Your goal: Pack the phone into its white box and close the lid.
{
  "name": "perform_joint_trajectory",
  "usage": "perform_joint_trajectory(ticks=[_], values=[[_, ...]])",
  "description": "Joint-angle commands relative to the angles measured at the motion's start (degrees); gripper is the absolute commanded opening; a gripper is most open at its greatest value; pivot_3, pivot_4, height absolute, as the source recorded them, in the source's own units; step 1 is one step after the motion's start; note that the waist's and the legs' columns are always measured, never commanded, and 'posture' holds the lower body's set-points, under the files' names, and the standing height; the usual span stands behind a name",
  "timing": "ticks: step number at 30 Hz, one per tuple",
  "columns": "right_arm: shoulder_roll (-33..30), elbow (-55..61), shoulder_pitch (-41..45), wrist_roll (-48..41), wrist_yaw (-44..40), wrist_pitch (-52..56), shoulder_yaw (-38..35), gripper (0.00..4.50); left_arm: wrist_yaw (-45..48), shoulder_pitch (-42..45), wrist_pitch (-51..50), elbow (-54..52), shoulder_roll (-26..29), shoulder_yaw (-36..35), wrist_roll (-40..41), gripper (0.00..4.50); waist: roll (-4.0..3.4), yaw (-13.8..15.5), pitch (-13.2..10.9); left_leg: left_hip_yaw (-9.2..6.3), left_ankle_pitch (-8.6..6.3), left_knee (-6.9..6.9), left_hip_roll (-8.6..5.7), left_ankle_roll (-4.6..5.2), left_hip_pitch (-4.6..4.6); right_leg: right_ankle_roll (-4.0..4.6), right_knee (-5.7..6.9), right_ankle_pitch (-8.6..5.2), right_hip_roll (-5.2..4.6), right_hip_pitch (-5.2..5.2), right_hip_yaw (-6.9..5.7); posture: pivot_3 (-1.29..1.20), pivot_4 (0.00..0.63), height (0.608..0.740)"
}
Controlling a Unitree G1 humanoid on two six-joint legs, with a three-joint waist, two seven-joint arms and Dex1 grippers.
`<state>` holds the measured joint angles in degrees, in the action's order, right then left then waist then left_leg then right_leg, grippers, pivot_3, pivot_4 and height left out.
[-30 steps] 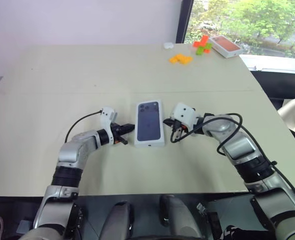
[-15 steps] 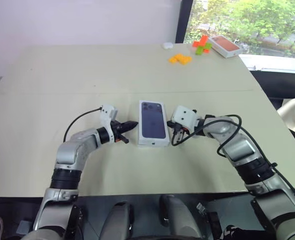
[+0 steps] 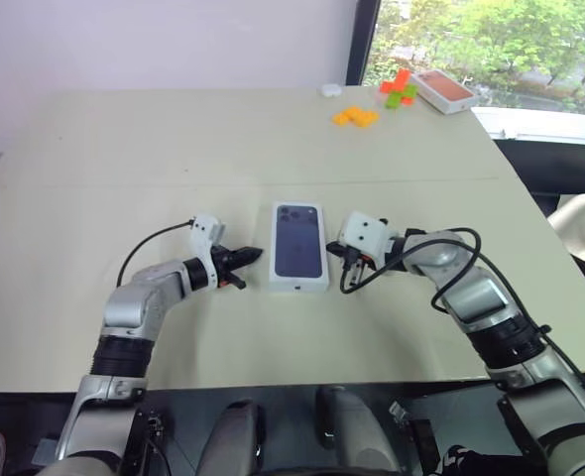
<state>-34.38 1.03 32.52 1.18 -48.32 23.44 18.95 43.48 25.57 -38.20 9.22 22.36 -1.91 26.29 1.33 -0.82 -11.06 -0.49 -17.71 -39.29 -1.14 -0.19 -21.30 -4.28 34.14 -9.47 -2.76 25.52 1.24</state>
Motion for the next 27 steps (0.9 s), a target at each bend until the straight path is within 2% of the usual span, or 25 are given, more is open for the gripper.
perform_joint_trajectory(ticks=[1, 7, 11, 18, 20, 25, 27], values=[[-1.4, 0.9, 0.4, 0.6, -0.5, -1.1, -2.0, 0.07, 0.6, 1.3, 1.3, -0.2, 1.1, -1.6, 0.2, 0.0, 0.0, 0.0, 0.0, 0.0, 0.0, 0.0, 0.0, 0.0, 0.0, 0.0, 0.0, 0.0, -0.01, 0.0, 0.0, 0.0, 0.15, 0.74], [-3.0, 0.0, 2.7, -2.6, -2.7, 0.8, -5.8, 0.07, 0.6, 4.2, 0.4, -0.3, 2.3, -3.6, 2.0, 0.0, 0.01, 0.1, 0.0, 0.0, 0.0, 0.0, -0.02, 0.0, -0.02, 0.0, -0.01, 0.0, -0.02, 0.0, 0.0, 0.0, 0.15, 0.74], [-0.1, 0.3, 5.9, -7.8, -3.2, 4.8, -9.7, 0.07, -1.0, 8.7, -1.1, -1.2, -0.1, -4.6, 3.8, 0.0, 0.01, 0.1, 0.0, 0.0, 0.0, 0.0, -0.01, 0.0, -0.02, 0.0, -0.01, 0.0, -0.02, 0.0, -0.01, 0.0, 0.15, 0.74], [5.3, 6.9, 3.0, -14.7, -2.7, 12.5, -10.4, 0.07, -0.4, 10.0, -2.9, -3.4, -2.8, 0.0, 2.8, 0.0, 0.01, 0.0, 0.0, -0.03, -0.02, 0.08, -0.01, 0.02, -0.04, 0.0, -0.01, 0.0, -0.02, 0.02, -0.02, 0.0, 0.15, 0.74], [6.0, 6.8, 1.2, -13.8, -1.5, 12.2, -9.1, 0.07, -0.6, 9.4, -3.5, -2.4, -3.2, 2.1, 1.5, 0.0, 0.01, 0.1, 0.0, -0.03, -0.02, 0.08, -0.02, 0.02, -0.04, 0.0, -0.01, 0.0, -0.04, 0.03, -0.01, 0.0, 0.15, 0.74], [1.7, 5.8, -3.2, -5.9, -1.4, 9.0, -1.3, 0.07, -1.8, 6.8, -2.1, -2.0, -2.0, 7.7, -4.1, 0.0, 0.02, 0.1, 0.0, -0.01, -0.02, 0.04, -0.06, 0.02, 0.02, 0.0, -0.01, 0.0, -0.06, -0.04, 0.0, 0.0, 0.15, 0.74], [1.6, 7.1, -3.1, -8.3, -2.1, 11.7, -2.8, 0.07, -1.8, 7.1, -4.2, -2.9, -1.4, 6.7, -3.1, 0.0, 0.01, 0.1, 0.0, 0.0, -0.02, 0.04, -0.06, 0.02, 0.09, 0.0, -0.01, 0.0, -0.05, -0.09, 0.0, 0.0, 0.15, 0.74]])
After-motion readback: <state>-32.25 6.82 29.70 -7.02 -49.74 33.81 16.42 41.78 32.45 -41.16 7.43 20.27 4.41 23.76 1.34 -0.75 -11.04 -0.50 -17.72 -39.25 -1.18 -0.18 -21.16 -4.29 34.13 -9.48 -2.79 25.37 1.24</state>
